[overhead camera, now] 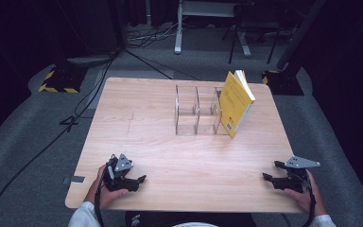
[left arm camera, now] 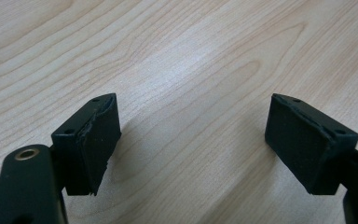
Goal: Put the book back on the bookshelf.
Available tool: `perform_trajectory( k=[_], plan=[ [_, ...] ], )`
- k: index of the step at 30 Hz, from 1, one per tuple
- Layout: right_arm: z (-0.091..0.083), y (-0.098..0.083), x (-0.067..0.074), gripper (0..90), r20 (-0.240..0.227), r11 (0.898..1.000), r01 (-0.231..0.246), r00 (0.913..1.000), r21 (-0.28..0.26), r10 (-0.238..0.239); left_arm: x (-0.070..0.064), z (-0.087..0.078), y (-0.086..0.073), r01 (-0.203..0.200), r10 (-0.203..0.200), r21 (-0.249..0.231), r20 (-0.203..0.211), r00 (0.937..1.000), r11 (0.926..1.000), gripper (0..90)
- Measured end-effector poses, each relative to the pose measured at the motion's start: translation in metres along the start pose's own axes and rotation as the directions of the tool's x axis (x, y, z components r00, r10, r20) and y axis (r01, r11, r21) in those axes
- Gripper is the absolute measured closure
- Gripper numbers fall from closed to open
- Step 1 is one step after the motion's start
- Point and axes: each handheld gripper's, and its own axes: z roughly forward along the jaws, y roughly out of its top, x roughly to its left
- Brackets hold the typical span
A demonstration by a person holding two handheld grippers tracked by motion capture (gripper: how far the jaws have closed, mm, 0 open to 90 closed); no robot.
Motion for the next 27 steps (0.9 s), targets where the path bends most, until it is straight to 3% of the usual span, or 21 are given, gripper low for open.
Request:
perform_trajectory(
  k=[26,27],
  plan=[
    [0.001,0.0007,-0.0001,19.7,0.016,1.0,-0.013,0.9998,0.006,0.013,0.0044,0.0038,0.0043,0.015,-0.015,0.001,-0.021,0.9997,0.9999,18.5],
    [0.001,0.0007,-0.0001,19.7,0.016,1.0,-0.013,0.9998,0.006,0.013,0.0036,0.0042,0.004,0.032,-0.032,-0.003,-0.021,0.9993,0.9995,18.5]
  ],
)
